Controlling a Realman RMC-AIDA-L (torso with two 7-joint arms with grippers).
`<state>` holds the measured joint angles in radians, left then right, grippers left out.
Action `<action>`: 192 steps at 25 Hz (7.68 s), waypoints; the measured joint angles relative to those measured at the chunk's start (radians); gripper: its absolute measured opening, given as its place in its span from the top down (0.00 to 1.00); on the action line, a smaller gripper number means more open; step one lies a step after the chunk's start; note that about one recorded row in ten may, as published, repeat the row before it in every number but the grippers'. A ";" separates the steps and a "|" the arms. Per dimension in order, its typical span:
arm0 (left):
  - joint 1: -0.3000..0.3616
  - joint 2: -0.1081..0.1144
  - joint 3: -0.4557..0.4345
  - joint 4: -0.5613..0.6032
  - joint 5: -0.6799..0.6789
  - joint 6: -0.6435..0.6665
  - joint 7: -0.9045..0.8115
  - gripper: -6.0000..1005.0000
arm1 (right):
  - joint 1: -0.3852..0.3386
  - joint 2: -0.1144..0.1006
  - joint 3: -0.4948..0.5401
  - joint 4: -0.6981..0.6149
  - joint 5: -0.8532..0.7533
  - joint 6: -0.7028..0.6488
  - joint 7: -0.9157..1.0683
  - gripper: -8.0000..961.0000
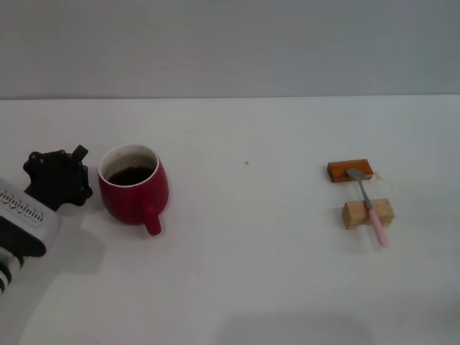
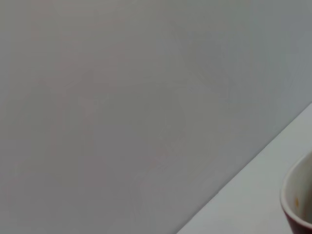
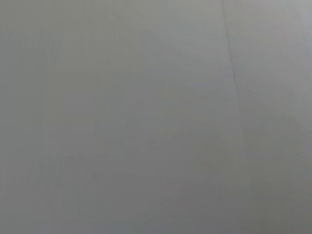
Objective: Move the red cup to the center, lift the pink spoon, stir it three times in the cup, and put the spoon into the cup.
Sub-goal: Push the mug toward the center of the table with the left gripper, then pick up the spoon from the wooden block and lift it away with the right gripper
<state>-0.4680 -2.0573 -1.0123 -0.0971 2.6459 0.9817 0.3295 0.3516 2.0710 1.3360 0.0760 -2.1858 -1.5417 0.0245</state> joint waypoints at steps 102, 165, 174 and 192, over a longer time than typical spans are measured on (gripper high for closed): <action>0.042 0.004 -0.478 -0.136 -0.260 -0.013 -0.288 0.16 | -0.554 -0.018 -0.614 0.952 -0.009 0.373 -0.504 0.29; 0.021 0.009 -0.474 -0.098 -0.259 -0.009 -0.288 0.16 | -0.309 0.006 -1.060 0.579 0.316 0.306 -0.323 0.29; 0.018 0.008 -0.474 -0.098 -0.259 -0.009 -0.288 0.16 | -0.277 0.005 -1.046 0.576 0.317 0.346 -0.317 0.29; 0.015 0.008 -0.474 -0.105 -0.259 -0.008 -0.288 0.16 | -0.207 0.005 -1.018 0.541 0.319 0.452 -0.279 0.33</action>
<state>-0.4526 -2.0493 -1.4863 -0.2024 2.3868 0.9740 0.0414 0.1448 2.0757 0.3178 0.6174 -1.8667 -1.0894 -0.2542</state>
